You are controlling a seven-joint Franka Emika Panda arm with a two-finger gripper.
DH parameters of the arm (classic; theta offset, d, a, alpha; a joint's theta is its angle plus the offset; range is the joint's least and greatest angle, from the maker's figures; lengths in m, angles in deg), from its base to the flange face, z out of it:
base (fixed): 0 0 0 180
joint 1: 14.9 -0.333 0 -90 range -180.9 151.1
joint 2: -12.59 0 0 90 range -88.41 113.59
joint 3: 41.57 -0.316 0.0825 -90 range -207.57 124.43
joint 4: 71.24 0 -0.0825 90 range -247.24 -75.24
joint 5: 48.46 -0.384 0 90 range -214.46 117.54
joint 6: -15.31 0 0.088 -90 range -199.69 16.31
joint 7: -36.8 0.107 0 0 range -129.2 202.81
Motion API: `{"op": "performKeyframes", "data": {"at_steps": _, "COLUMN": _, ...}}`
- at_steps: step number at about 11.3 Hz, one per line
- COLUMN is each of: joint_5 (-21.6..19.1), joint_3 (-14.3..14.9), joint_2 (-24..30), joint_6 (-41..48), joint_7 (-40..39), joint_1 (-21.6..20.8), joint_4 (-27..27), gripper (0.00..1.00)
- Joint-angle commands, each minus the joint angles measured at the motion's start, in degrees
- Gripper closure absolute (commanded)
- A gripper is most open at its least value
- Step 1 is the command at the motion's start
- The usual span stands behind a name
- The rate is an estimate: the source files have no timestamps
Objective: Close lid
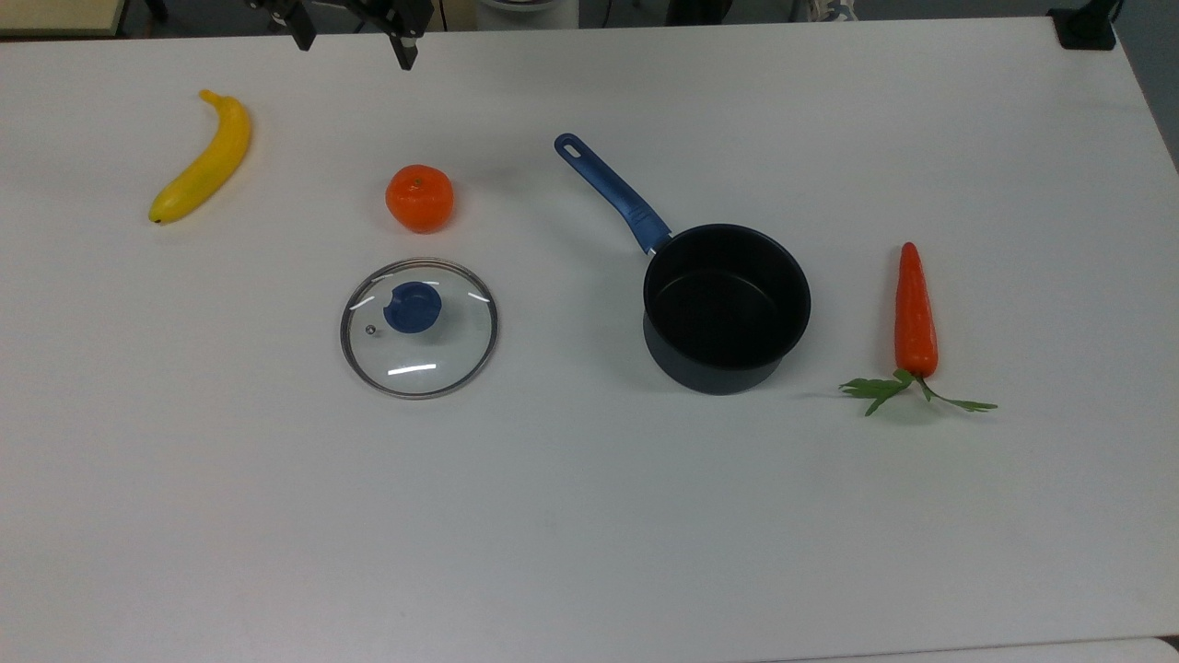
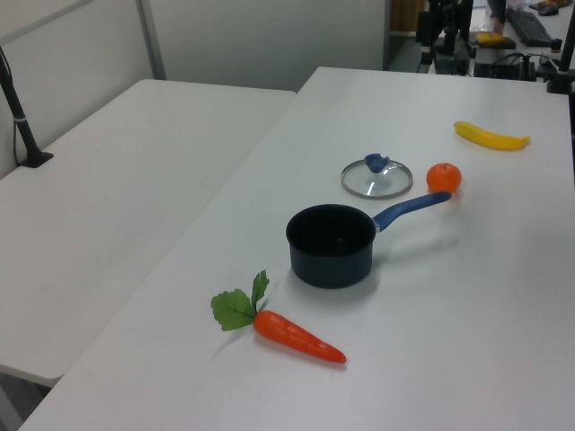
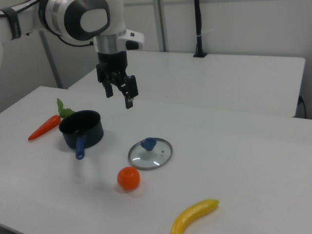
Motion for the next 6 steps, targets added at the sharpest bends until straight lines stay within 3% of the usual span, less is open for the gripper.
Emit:
{"op": "performKeyframes", "data": {"at_steps": 1, "joint_5": 0.21, "joint_3": 0.50, "joint_2": 1.08, "joint_6": -3.38, "joint_7": -1.30, "joint_1": 2.27, "joint_4": 0.12, "gripper": 0.00}}
{"op": "performKeyframes", "data": {"at_steps": 6, "joint_5": 0.03, "joint_3": 0.32, "joint_2": 0.99, "joint_6": -3.94, "joint_7": -1.30, "joint_1": 3.09, "joint_4": 1.80, "gripper": 0.00}}
